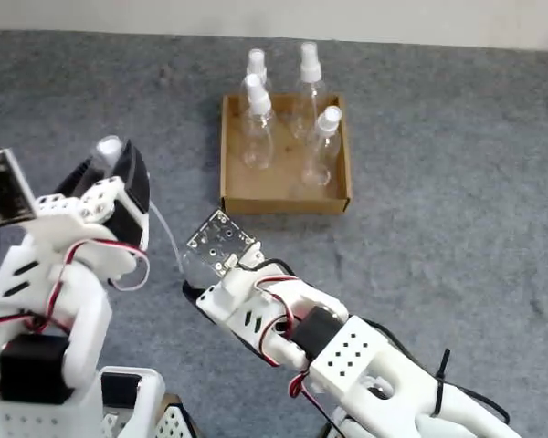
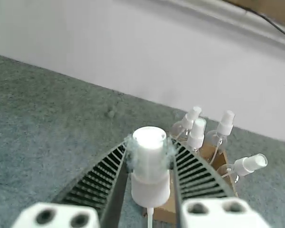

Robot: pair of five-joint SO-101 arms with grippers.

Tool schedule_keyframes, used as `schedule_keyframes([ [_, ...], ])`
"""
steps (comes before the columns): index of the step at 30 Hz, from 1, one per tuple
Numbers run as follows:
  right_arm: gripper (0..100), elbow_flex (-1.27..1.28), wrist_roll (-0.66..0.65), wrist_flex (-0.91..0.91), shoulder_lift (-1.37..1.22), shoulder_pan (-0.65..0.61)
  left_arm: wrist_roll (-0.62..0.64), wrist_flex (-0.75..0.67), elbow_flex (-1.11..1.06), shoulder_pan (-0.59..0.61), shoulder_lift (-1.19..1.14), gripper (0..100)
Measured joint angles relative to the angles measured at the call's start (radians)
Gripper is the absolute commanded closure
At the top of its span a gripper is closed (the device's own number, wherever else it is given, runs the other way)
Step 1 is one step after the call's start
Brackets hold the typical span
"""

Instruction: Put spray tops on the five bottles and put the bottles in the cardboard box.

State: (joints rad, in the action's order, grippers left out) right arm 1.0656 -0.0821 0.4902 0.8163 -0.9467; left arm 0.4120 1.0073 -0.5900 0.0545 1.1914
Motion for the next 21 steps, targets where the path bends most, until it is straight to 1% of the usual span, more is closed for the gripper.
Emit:
schedule_keyframes([
  [6,99.5,0.003,0.0,0.0,0.0,0.002,0.005,-0.06,-0.012,0.0,0.002,97],
  [21,99.5,0.003,0.0,0.0,0.0,0.002,0.005,-0.06,0.012,0.0,0.002,97],
])
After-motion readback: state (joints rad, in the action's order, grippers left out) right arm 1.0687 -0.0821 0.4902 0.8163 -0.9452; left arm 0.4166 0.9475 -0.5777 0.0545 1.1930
